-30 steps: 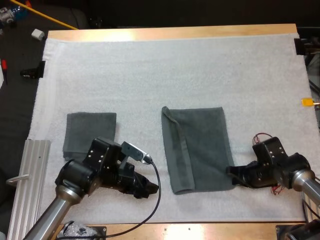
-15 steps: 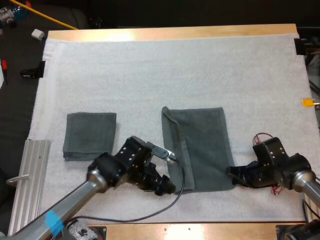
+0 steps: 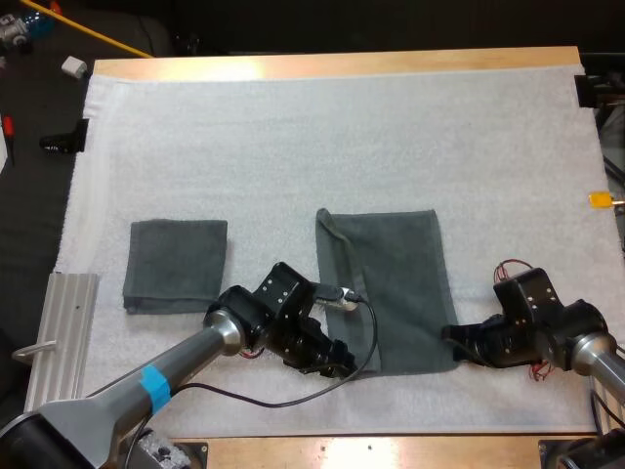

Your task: Pick towel from pile, fold and stack

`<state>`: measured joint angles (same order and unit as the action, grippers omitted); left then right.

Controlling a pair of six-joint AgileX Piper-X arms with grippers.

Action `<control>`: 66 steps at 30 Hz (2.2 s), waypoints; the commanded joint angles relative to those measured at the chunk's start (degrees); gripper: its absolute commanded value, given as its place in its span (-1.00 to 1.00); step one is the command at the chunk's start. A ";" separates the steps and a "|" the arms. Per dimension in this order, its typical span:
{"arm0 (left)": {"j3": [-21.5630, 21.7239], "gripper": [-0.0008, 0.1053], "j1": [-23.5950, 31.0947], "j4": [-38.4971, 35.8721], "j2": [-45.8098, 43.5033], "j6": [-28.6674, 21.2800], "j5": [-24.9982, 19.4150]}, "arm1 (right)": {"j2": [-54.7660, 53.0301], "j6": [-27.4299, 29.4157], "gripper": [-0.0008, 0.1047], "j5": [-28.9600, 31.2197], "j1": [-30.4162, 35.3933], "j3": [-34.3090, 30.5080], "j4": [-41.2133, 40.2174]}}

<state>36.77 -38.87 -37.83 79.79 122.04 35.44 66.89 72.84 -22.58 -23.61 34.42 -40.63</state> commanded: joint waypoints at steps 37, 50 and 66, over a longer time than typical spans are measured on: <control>0.31 -0.98 -1.88 -16.47 -12.42 -11.00 -4.63 | -14.39 2.03 -0.98 0.26 -0.08 2.33 -17.46; 0.44 -0.99 -2.78 -11.74 -13.20 -9.37 -0.55 | -18.54 -7.02 -0.98 -2.81 0.05 2.60 -11.63; 0.66 -0.99 17.70 7.55 -2.51 -2.43 11.35 | 0.92 -25.77 -0.98 -1.04 -0.01 2.77 20.60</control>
<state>37.37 -23.55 -33.88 75.95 118.07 45.33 65.14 49.48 -24.31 -23.61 36.82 -25.94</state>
